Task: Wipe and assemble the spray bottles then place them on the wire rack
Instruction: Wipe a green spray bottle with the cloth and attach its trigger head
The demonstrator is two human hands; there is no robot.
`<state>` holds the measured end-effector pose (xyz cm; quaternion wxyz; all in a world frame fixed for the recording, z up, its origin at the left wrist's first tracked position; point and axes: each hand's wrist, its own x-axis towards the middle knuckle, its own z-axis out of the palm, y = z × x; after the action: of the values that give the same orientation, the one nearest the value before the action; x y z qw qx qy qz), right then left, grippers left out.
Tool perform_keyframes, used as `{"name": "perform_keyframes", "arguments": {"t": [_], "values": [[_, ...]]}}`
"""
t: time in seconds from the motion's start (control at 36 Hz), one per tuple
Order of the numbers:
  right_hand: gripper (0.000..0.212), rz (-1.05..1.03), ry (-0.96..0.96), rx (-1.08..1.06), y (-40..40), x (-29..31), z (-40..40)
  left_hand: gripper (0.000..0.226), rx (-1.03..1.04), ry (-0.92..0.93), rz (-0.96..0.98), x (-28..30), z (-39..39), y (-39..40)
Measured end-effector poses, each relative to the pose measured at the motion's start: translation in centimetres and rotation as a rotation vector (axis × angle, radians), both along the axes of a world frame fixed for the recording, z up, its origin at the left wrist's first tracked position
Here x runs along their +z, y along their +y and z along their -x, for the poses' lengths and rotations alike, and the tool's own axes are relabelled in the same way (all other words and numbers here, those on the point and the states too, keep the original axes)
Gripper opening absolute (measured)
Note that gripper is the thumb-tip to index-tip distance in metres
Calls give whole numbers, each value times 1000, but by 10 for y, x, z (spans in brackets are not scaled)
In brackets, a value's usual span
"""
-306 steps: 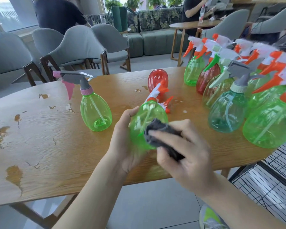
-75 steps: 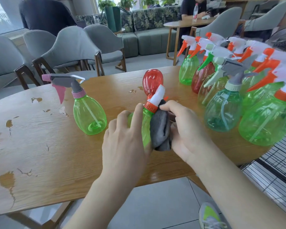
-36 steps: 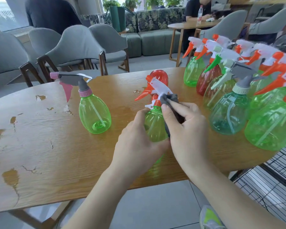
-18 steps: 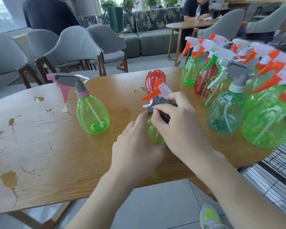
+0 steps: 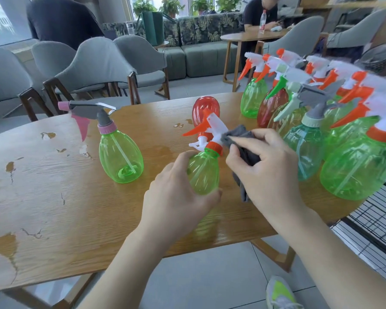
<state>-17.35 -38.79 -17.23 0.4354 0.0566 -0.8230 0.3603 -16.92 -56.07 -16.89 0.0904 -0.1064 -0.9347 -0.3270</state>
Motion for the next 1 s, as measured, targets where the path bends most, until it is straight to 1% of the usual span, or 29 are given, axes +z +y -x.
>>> {"name": "perform_keyframes", "arguments": {"t": [0.17, 0.22, 0.36, 0.44, 0.53, 0.61, 0.67, 0.72, 0.78, 0.83, 0.94, 1.0], "values": [[21, -8, 166, -64, -5, 18, 26, 80, -3, 22, 85, 2, -3, 5], [20, -14, 192, -73, -7, 20, 36, 80, -7, 39, 110, 1, -5, 6], [21, -62, 160, -102, -12, 13, 46, 79, -13, 69, 124, -1, -8, 7], [21, -50, 126, -127, -12, 8, 43, 80, -10, 63, 119, -2, -7, 7], [20, -30, 94, -113, -13, 3, 38, 80, -10, 73, 122, -1, -8, 8], [18, -46, 123, -53, -19, 4, 34, 79, -13, 74, 180, 0, -9, 11], [18, -83, 139, 5, -27, 4, 31, 72, -12, 88, 215, 0, -10, 13], [18, -117, 137, 49, -34, 3, 30, 59, -4, 95, 208, 1, -10, 14], [18, -132, 134, 75, -37, 3, 32, 53, 3, 78, 188, 0, -10, 14], [18, -136, 149, 79, -35, 3, 34, 56, 7, 84, 168, -2, -10, 12], [17, -133, 193, 12, -27, 1, 33, 79, 7, 74, 122, -2, -10, 9], [17, -89, 219, -30, -18, 2, 34, 80, 3, 62, 101, -3, -11, 7]]}}
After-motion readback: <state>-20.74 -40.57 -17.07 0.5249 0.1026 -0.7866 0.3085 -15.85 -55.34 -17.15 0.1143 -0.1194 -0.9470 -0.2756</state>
